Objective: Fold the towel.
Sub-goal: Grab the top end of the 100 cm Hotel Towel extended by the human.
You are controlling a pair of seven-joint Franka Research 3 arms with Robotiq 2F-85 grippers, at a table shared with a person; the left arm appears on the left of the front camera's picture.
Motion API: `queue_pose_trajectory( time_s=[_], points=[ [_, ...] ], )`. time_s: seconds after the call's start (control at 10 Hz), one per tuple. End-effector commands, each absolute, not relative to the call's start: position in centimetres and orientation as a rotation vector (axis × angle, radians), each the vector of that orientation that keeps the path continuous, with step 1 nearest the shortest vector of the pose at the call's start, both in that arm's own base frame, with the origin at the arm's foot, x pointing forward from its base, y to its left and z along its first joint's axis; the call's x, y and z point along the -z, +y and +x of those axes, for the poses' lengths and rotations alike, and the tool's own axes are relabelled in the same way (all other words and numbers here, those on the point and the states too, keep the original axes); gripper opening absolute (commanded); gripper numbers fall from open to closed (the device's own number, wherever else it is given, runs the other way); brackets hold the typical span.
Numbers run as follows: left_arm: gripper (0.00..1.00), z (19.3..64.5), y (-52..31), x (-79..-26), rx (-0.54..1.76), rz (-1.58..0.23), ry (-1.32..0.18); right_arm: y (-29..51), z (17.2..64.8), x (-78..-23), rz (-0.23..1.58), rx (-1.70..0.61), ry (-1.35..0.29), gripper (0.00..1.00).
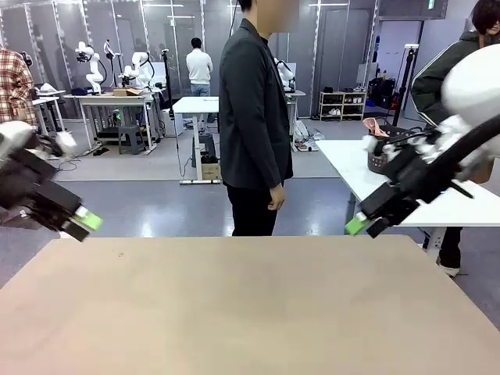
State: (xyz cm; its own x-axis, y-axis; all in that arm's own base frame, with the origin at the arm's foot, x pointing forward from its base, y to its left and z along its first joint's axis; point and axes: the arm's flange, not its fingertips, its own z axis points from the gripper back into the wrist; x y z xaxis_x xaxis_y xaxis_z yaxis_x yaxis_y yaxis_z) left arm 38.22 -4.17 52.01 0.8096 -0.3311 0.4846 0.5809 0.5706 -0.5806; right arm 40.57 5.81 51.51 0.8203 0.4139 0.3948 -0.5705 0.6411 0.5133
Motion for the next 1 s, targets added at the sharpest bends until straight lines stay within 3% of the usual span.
queue_pose_trajectory(
  time_s=[0.0, 0.2, 0.4, 0.9],
  points=[
    [1.0, 38.4, 1.9, -51.3, 0.413, -1.031, -0.364, -0.2, 41.5, -49.8, 0.921, -0.427, -0.207, 1.0],
    [1.0, 36.9, 8.5, -49.9, 0.261, -1.177, -0.458, -6.1, 40.1, -47.4, 1.143, -0.316, -0.248, 1.0],
    [1.0, 36.3, 13.1, -47.6, 0.176, -1.266, -0.459, -10.3, 38.6, -45.1, 1.304, -0.224, -0.307, 1.0],
    [1.0, 36.6, 18.3, -44.5, 0.083, -1.34, -0.469, -14.0, 37.1, -40.9, 1.415, -0.059, -0.383, 1.0]
  ],
)
